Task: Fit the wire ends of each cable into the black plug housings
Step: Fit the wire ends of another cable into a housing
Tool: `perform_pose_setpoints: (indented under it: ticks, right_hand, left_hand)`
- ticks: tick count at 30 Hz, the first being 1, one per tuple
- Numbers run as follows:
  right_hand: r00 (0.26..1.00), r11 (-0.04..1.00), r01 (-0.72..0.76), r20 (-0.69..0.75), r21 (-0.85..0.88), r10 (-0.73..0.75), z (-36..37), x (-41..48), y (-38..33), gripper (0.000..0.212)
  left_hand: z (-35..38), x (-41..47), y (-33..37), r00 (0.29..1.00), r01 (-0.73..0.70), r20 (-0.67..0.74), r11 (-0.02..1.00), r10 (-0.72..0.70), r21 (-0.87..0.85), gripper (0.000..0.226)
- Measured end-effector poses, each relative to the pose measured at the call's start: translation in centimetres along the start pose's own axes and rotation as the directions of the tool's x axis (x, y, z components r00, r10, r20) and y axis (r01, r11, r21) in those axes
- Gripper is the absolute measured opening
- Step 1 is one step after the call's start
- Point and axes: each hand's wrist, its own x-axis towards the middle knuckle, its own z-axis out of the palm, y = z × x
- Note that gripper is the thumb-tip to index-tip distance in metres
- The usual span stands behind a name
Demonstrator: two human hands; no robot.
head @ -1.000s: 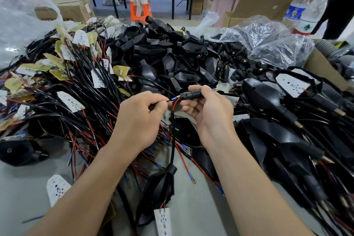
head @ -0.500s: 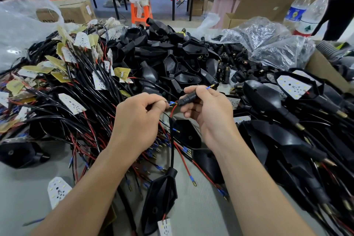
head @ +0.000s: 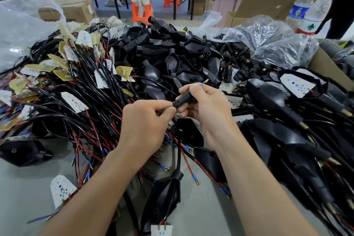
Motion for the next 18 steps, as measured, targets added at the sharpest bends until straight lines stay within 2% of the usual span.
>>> perform_pose_setpoints:
  ticks: [1, 3, 4, 7, 11, 13, 14, 16, 18]
  right_hand:
    - [1.000, 1.000, -0.001, 0.007, 0.015, 0.001, 0.0, 0.0, -0.1, 0.032]
    - [1.000, 0.997, -0.013, 0.006, 0.077, 0.012, -0.2, 0.0, -0.3, 0.032]
    - [1.000, 0.993, -0.019, -0.001, 0.117, 0.019, -0.3, 0.0, -0.4, 0.032]
    - [0.999, 0.984, -0.028, -0.023, 0.176, 0.032, -0.4, 0.1, -0.3, 0.032]
    - [0.999, 0.990, -0.019, -0.042, 0.141, 0.025, -0.3, 0.2, -0.1, 0.029]
    - [0.998, 0.994, 0.009, -0.061, 0.113, -0.002, -0.2, 0.3, -0.1, 0.024]
    - [0.997, 0.995, 0.023, -0.071, 0.102, -0.016, -0.2, 0.3, -0.1, 0.022]
    - [0.995, 0.994, 0.039, -0.092, 0.105, -0.029, -0.1, 0.3, -0.1, 0.021]
    - [0.994, 0.992, 0.043, -0.107, 0.122, -0.030, -0.2, 0.3, -0.1, 0.021]
  left_hand:
    - [-0.1, 0.1, 0.1, 0.999, 0.036, -0.015, 0.999, -0.036, -0.023, 0.013]
    - [-0.5, 0.4, -0.1, 0.993, 0.107, -0.040, 0.992, -0.110, -0.062, 0.025]
    - [-0.8, 0.7, -0.2, 0.989, 0.142, -0.021, 0.985, -0.144, -0.095, 0.029]
    - [-1.3, 1.4, -0.4, 0.974, 0.217, 0.107, 0.962, -0.202, -0.164, 0.015]
    - [-1.1, 1.1, 0.0, 0.976, 0.198, 0.122, 0.971, -0.183, -0.132, 0.041]
    - [-1.1, 0.9, -0.2, 0.989, 0.126, 0.094, 0.988, -0.117, -0.087, 0.047]
    - [-1.2, 0.8, -0.1, 0.995, 0.055, 0.081, 0.998, -0.054, -0.021, 0.042]
    - [-1.4, 0.4, 0.5, 0.993, -0.114, 0.059, 0.983, 0.106, 0.142, 0.018]
    - [-1.3, 0.2, 0.8, 0.974, -0.224, 0.088, 0.937, 0.208, 0.268, 0.018]
